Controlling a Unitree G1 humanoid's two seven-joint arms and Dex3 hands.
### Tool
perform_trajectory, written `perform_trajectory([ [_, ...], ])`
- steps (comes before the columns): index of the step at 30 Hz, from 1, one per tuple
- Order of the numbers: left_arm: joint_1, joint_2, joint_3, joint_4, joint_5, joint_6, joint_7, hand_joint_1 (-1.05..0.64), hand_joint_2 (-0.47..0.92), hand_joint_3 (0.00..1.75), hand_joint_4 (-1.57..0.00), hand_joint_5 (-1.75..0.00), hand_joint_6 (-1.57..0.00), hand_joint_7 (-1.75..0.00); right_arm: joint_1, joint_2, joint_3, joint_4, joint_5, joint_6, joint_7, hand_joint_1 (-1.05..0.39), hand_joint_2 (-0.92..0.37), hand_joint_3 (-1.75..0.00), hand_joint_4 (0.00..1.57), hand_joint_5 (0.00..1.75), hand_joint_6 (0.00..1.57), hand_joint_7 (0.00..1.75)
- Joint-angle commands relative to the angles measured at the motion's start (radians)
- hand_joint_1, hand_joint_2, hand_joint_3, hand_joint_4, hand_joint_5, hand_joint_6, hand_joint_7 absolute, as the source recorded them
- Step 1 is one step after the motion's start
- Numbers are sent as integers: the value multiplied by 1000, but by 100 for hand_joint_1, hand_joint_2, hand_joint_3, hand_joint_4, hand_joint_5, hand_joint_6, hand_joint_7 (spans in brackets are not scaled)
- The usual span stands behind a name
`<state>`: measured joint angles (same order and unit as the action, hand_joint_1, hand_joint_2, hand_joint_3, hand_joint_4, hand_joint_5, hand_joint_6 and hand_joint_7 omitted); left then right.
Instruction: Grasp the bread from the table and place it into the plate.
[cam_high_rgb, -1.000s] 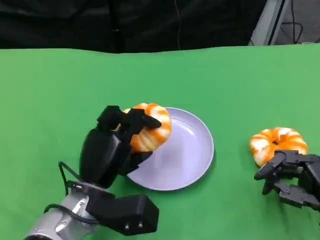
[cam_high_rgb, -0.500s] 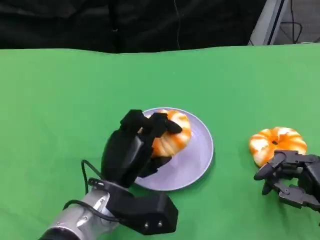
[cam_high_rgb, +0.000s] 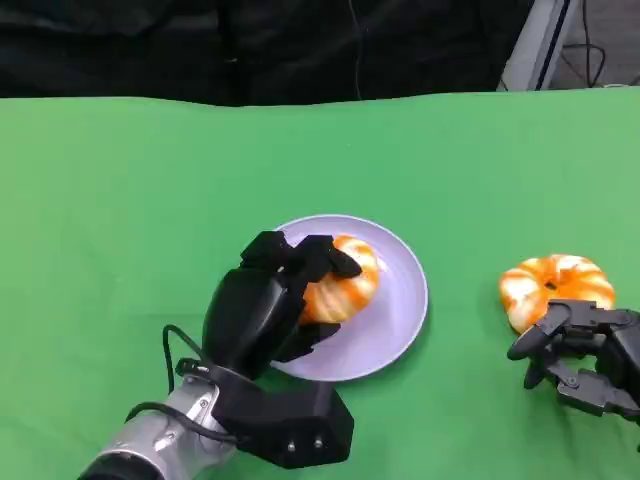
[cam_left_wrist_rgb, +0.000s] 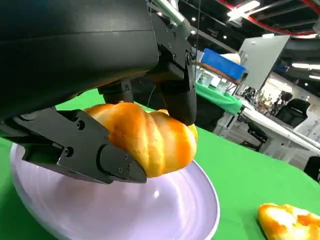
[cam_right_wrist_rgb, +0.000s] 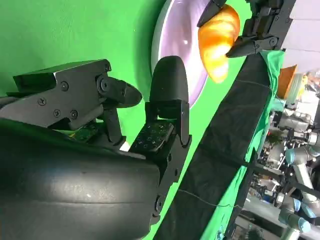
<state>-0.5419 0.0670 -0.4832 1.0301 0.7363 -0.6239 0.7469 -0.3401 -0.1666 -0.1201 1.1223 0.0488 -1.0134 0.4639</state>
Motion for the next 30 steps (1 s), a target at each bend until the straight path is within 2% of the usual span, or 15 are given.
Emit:
perform_trajectory([
  [1,-25,-1,4,35,-22,-20,-10,-3,92,38,-47,-156,-56,-126,8,-9,-5,-2,17,-4,9,4,-81,-64,88,134,96,91],
  [7,-31,-7,-1,59,-22,-23,-11,-3,92,39,-47,-154,-56,-125,10,-8,-4,-4,14,-7,2,4,-81,-64,88,135,97,91],
  [10,-34,-5,-7,63,-17,-23,-16,-5,92,33,-49,-145,-60,-114,9,-8,-5,-4,17,-3,8,4,-81,-64,89,135,97,91],
  [12,-37,-3,-10,68,-16,-25,-21,-7,92,24,-52,-136,-65,-99,9,-7,-6,-4,22,0,14,4,-82,-64,88,135,96,91],
  [13,-37,-3,-10,70,-21,-25,-38,-9,92,19,-54,-128,-69,-89,9,-7,-6,-4,20,-1,12,5,-82,-64,88,135,96,91],
  [14,-38,-3,-9,71,-25,-25,-50,-12,92,16,-59,-111,-77,-68,9,-8,-5,-4,18,-2,10,5,-82,-63,88,135,96,91],
  [16,-39,2,-15,67,-19,-9,-75,-17,92,13,-64,-92,-85,-43,9,-8,-4,-4,16,-1,8,4,-82,-63,88,135,96,91],
  [17,-39,4,-19,66,-16,-3,-86,-21,92,11,-67,-75,-89,-26,9,-8,-4,-4,15,-1,7,4,-83,-63,88,135,96,91],
  [18,-39,5,-21,64,-15,1,-95,-24,92,7,-73,-50,-91,-12,9,-8,-3,-4,14,0,6,4,-83,-62,88,135,96,91],
  [19,-39,6,-23,63,-16,5,-103,-26,92,6,-76,-40,-92,-6,9,-8,-3,-3,13,-1,5,4,-83,-62,88,135,96,91],
  [21,-37,6,-25,59,-18,16,-119,-29,92,4,-80,-17,-89,-1,9,-8,-3,-3,13,-6,5,5,-83,-62,88,135,96,91],
  [23,-36,6,-32,54,-10,26,-119,-32,92,4,-80,-8,-86,0,9,-9,-3,-3,12,-7,4,4,-83,-61,88,135,96,91],
  [30,-34,11,-50,41,6,57,-118,-42,92,6,-75,-1,-75,0,9,-14,-1,-1,3,-13,-4,4,-84,-59,88,135,96,91],
])
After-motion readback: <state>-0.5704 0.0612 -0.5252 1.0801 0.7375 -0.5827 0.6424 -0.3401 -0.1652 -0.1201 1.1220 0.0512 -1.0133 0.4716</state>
